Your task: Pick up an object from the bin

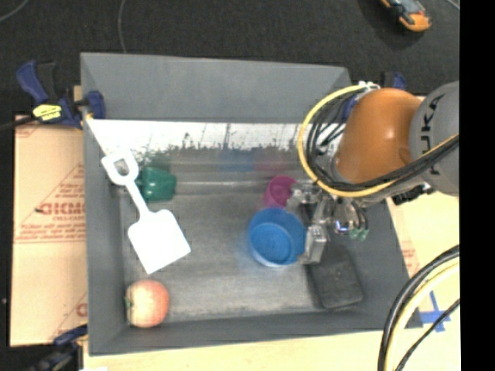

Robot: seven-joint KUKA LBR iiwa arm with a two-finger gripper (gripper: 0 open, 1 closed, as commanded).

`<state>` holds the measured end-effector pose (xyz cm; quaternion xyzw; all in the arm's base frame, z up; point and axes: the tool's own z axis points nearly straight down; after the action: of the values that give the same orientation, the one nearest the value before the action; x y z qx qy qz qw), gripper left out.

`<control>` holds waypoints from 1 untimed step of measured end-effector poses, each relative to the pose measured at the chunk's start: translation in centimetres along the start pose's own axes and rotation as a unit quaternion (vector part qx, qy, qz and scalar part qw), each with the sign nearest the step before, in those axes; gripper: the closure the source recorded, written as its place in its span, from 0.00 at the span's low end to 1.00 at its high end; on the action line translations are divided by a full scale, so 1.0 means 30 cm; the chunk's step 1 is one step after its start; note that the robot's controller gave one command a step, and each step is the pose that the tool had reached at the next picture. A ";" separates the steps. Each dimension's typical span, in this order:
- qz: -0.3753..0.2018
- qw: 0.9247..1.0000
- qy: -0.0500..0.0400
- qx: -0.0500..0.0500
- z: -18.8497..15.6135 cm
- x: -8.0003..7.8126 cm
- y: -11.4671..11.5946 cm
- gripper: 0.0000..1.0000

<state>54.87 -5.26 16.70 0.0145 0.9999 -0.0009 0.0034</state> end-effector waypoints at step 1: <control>0.010 1.000 -0.006 0.002 0.056 -0.132 0.036 0.00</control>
Offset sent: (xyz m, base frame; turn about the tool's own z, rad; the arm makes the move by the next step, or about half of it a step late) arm -0.0184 0.0020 -0.0172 0.0991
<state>58.88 -4.31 15.05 0.0243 0.9997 -0.0027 0.0091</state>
